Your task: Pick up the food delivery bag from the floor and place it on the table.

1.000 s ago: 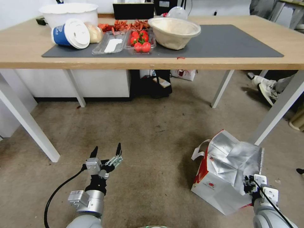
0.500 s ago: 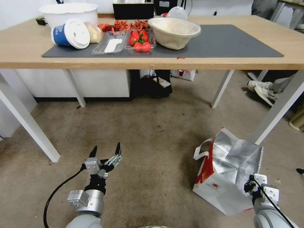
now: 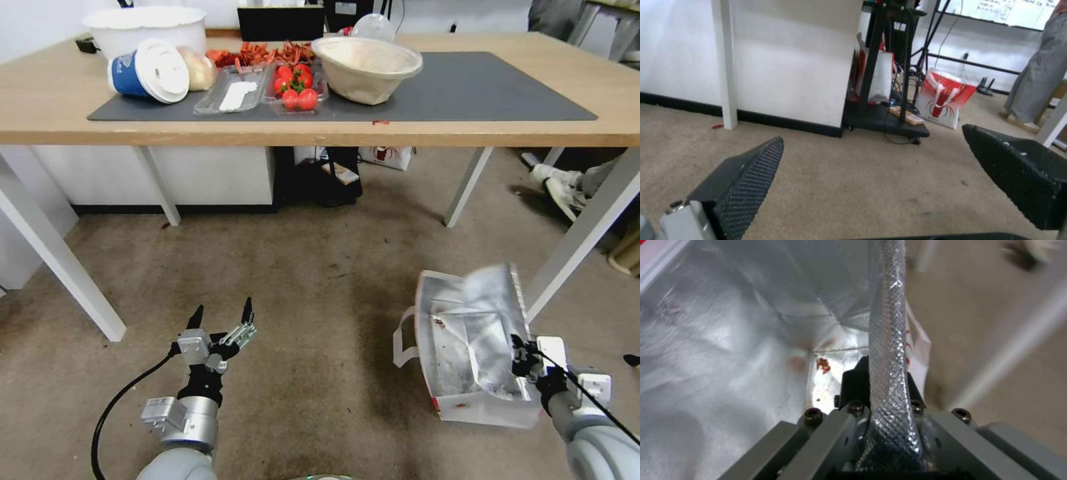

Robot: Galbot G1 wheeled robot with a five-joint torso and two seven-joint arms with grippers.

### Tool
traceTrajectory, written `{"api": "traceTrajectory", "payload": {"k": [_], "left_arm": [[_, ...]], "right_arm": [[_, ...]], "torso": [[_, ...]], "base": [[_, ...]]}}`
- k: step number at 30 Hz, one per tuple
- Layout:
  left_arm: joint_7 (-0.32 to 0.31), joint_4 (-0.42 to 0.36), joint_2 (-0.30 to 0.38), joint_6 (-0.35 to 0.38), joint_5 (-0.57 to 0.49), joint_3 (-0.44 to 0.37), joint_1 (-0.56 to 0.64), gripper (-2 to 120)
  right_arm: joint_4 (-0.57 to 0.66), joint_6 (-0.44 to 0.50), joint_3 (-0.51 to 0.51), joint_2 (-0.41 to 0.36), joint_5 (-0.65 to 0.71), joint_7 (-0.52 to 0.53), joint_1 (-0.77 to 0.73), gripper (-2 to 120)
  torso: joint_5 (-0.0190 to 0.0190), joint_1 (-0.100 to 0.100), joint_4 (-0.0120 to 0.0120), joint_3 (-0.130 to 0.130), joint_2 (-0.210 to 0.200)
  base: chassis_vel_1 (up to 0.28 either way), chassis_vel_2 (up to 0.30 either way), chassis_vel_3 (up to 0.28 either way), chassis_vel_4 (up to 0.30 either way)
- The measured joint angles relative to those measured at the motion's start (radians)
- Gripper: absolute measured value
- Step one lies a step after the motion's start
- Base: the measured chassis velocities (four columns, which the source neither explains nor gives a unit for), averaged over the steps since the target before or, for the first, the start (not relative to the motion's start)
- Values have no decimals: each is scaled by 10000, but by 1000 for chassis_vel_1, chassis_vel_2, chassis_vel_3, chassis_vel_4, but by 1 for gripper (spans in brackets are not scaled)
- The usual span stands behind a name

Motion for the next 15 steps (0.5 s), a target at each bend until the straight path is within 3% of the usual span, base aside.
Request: {"api": "traceTrajectory", "payload": {"k": [6, 9, 12, 15], "left_arm": [[-40, -33, -40, 27, 3, -31, 26, 100], [-112, -50, -59, 56, 8, -54, 40, 100], [-132, -57, -65, 78, 8, -73, 43, 100], [-170, -103, -83, 140, 8, -103, 64, 100]], "right_arm": [[-28, 280, -190, -1220, 1045, -1221, 243, 0], [-361, 942, -314, -2571, 1584, -2720, 331, 0], [-634, 1512, -354, -3085, 1705, -3542, 377, 0], [-1293, 2523, -400, -4109, 2074, -5436, 686, 0]], "torso": [[-1, 0, 3, 0, 0], [-2, 0, 2, 0, 0], [1, 0, 1, 0, 0], [1, 0, 3, 1, 0]], "base": [[0, 0, 0, 0], [0, 0, 0, 0], [0, 0, 0, 0], [0, 0, 0, 0]]}}
